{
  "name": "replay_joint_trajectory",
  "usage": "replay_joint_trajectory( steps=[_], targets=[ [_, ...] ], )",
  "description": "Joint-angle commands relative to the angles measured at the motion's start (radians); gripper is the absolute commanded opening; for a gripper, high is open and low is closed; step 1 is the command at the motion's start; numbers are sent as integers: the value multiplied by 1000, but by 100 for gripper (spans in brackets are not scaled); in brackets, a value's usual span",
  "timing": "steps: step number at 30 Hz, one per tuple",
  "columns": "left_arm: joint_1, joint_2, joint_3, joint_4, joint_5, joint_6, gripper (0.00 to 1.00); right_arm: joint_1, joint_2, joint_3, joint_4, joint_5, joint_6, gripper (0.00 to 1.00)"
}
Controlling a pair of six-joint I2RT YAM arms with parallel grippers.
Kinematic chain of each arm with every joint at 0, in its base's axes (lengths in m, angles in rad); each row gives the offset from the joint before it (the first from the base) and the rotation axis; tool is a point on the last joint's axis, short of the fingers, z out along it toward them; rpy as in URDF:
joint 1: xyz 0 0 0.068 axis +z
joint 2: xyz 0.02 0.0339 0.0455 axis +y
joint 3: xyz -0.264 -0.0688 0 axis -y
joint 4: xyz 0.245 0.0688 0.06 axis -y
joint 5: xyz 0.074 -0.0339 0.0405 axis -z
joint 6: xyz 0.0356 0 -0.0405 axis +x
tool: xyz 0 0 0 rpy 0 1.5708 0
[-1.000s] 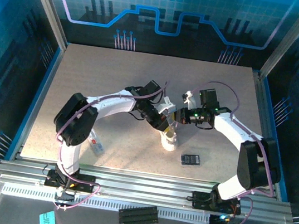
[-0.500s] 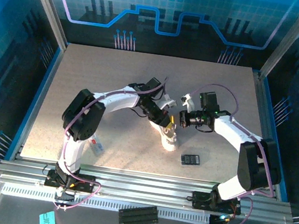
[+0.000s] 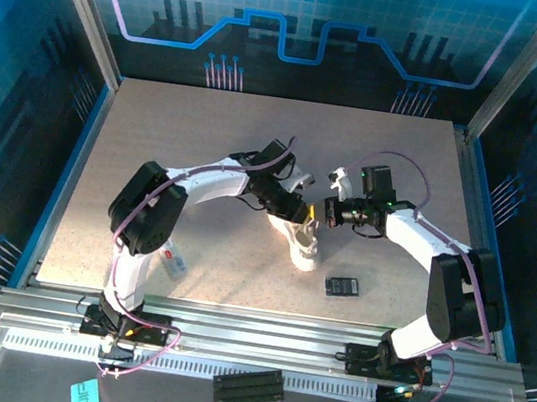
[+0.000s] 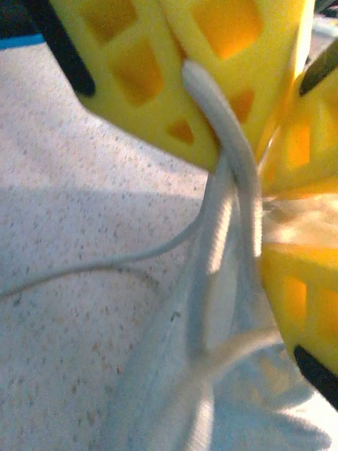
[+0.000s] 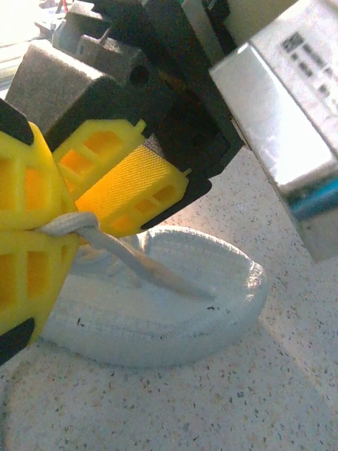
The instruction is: Tie the shoes
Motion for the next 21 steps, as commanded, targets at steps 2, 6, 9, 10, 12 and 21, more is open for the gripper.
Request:
replay_joint_trajectory(
  steps=[2, 6, 9, 10, 12, 21],
  targets=[
    [-7, -56, -48, 104, -106, -45, 30, 1, -2, -10, 27, -35, 20, 0],
    [-7, -83, -69, 131, -91, -32, 35, -1, 4, -10, 17, -13, 27, 0],
    [-7, -112, -88, 147, -91, -18, 42, -1, 9, -10, 8, 6, 37, 0],
    [-7, -120, -94, 151, -91, -9, 43, -4, 11, -10, 9, 6, 40, 0],
    [-8, -141, -114, 161, -89, 10, 43, -4, 14, -10, 12, 6, 45, 0],
    [-9, -257, -209, 177, -146, 157, 44, -4, 26, -10, 5, 10, 47, 0]
  ],
)
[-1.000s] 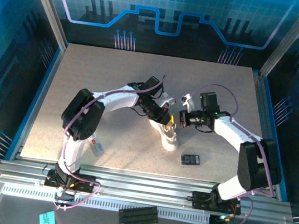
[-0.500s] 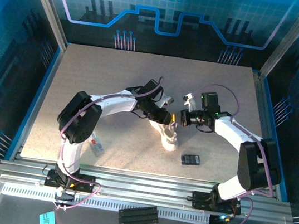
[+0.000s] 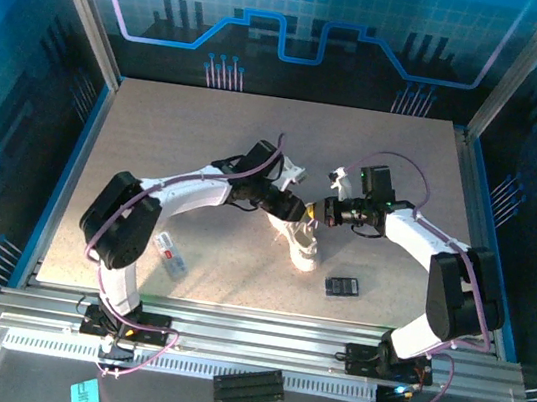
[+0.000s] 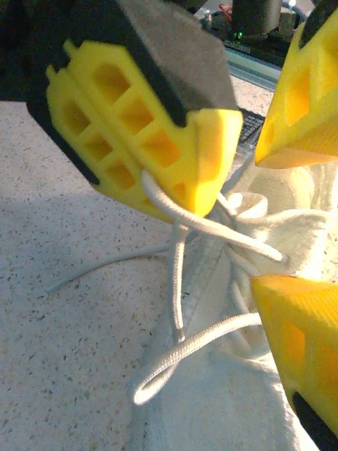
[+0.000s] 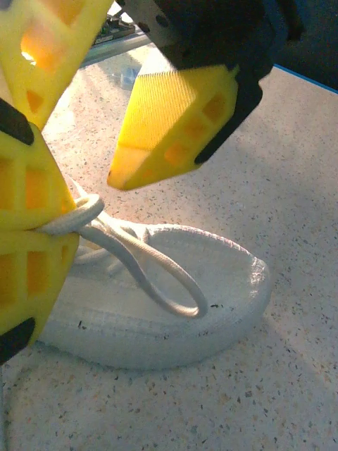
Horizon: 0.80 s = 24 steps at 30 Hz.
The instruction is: Tie the shoes
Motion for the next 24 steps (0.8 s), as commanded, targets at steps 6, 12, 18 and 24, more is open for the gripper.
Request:
replay_joint_trajectory(
  steps=[6, 12, 18, 24],
  targets=[
    [-17, -211, -59, -132, -149, 527, 44, -3, 16, -8, -23, 18, -8, 0],
    [-27, -369, -331, 43, -220, 1401, 52, -3, 26, 3, -39, 30, -19, 0],
    [-12, -209, -292, 75, -235, 1690, 45, -2, 49, 18, -49, 32, -19, 0],
    [-1, -88, -274, 246, -249, 1867, 40, -2, 61, 40, -78, 45, -40, 0]
  ],
)
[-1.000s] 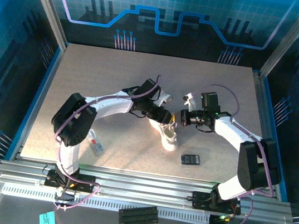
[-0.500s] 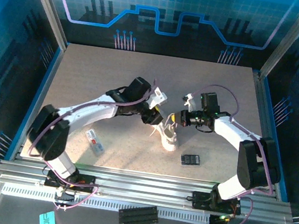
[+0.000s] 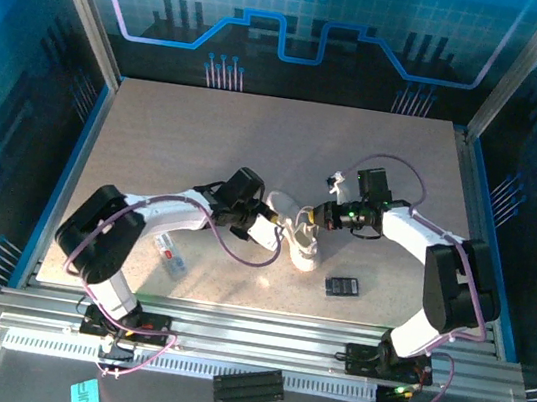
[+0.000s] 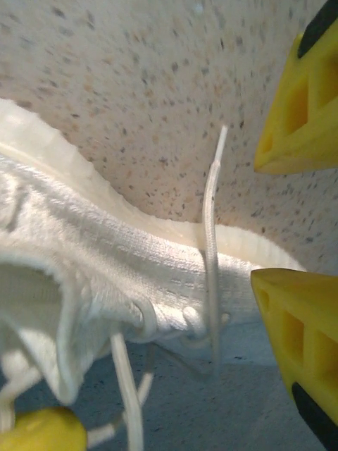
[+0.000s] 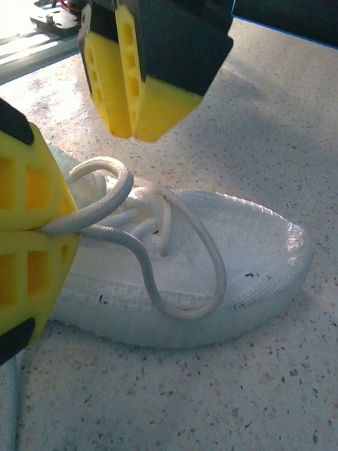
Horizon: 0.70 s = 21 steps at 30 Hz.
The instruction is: Tie the shoes
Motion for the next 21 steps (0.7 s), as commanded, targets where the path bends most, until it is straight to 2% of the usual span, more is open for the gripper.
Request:
replay_joint_trajectory(
  steps=[1, 4, 8, 11, 13, 16, 19, 21],
  targets=[
    [11, 41, 41, 111, 3, 212, 40, -2, 14, 38, -37, 11, -30, 0],
    [13, 74, 0, 220, -42, 320, 41, -2, 17, 45, -44, 20, -37, 0],
    [19, 98, 4, 225, -72, 440, 33, -3, 25, 53, -51, 20, -42, 0],
    [18, 99, 16, 245, -53, 435, 34, -3, 28, 56, -53, 25, -43, 0],
    [16, 98, 18, 260, -53, 378, 39, -3, 28, 57, -54, 27, -41, 0],
    [13, 40, 14, 289, -64, 87, 49, -2, 17, 58, -58, 28, -37, 0],
    [-10, -70, 44, 222, -158, -341, 53, -2, 1, 55, -60, 39, -27, 0],
    [-23, -124, 125, 75, -259, -669, 53, -2, -4, 55, -65, 42, -19, 0]
  ],
)
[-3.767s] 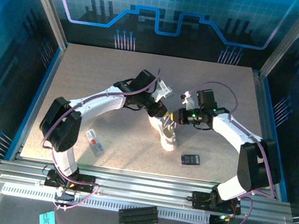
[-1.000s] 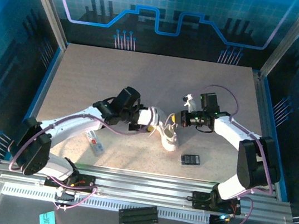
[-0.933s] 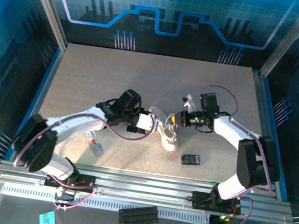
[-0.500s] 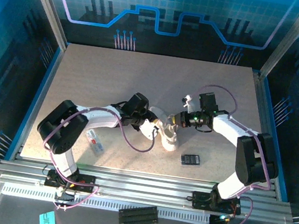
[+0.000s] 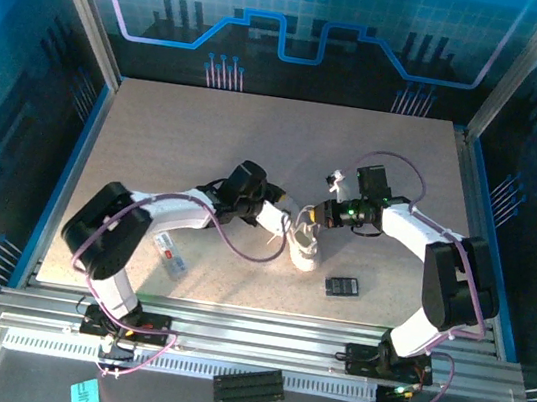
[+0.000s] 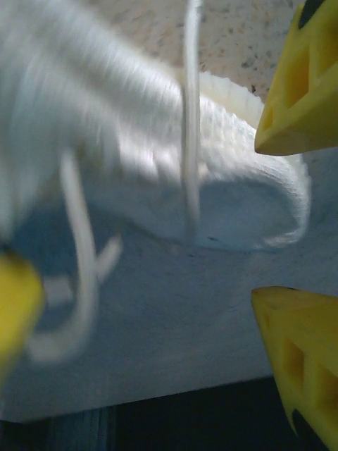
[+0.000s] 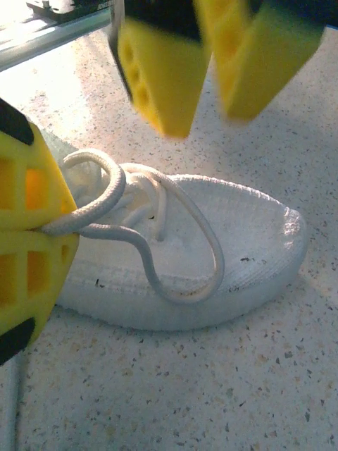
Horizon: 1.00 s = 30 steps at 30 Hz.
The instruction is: Tie the shoes
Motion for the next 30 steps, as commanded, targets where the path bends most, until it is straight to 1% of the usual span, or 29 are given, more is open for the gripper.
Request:
replay_joint_trajectory(
  steps=[1, 3, 4, 5, 6, 8, 10, 12, 15, 19, 21, 28, 30],
  targets=[
    [-20, -119, 161, -227, -136, -651, 53, -1, -21, 23, -27, 9, 3, 0],
    [-16, -102, 310, -507, -169, -958, 52, 3, -24, 21, -29, 17, 7, 0],
    [-12, -84, 358, -599, -147, -1072, 50, 4, -24, 23, -31, 19, 10, 0],
    [-10, -66, 390, -684, -100, -1184, 48, 5, -24, 23, -33, 26, 16, 0],
    [-12, -56, 388, -711, -62, -1296, 47, 6, -26, 21, -33, 36, 27, 0],
    [-25, -43, 336, -694, 12, -1472, 44, 8, -31, 16, -24, 44, 47, 0],
    [-58, -29, 278, -634, 43, -1576, 44, 12, -39, 7, -11, 43, 57, 0],
    [-81, 10, 254, -600, 33, -1653, 43, 18, -41, 4, -11, 43, 57, 0],
    [-81, 79, 268, -605, 27, -1731, 41, 22, -35, 13, -31, 41, 43, 0],
    [-81, 128, 261, -573, 19, -1770, 36, 23, -35, 10, -35, 45, 41, 0],
    [-80, 153, 258, -560, 16, -1777, 35, 23, -33, 10, -36, 46, 42, 0],
    [-79, 214, 233, -475, 56, -1740, 29, 24, -16, 17, -36, 43, 45, 0],
    [-80, 223, 229, -460, 52, -1751, 29, 24, -9, 18, -36, 44, 44, 0]
  ],
)
